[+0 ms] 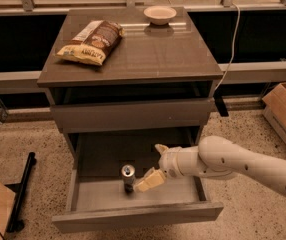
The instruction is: Pick redbull can from middle drawer and place on counter
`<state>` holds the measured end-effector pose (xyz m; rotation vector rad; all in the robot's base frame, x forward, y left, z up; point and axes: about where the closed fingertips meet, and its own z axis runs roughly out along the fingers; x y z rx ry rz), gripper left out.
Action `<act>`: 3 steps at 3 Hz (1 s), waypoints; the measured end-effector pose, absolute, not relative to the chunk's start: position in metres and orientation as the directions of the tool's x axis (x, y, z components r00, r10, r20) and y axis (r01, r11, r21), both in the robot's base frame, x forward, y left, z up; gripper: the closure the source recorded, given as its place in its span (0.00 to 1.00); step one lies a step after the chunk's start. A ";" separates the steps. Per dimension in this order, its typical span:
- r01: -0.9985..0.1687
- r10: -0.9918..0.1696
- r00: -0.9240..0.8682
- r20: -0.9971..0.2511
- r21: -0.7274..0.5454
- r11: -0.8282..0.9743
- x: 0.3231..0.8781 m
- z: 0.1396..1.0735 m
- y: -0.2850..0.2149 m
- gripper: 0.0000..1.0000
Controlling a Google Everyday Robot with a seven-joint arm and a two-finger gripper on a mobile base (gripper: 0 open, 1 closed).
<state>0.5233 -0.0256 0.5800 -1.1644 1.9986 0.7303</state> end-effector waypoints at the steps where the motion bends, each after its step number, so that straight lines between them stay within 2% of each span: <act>1: -0.885 -0.508 -0.367 -0.779 0.125 0.448 0.526 0.568 -0.019 0.00; 3: -0.875 -0.452 -0.365 -0.814 0.133 0.466 0.551 0.510 0.017 0.00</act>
Offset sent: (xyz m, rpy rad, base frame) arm 0.0288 0.0470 -0.0773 0.0530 -0.0145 -0.0372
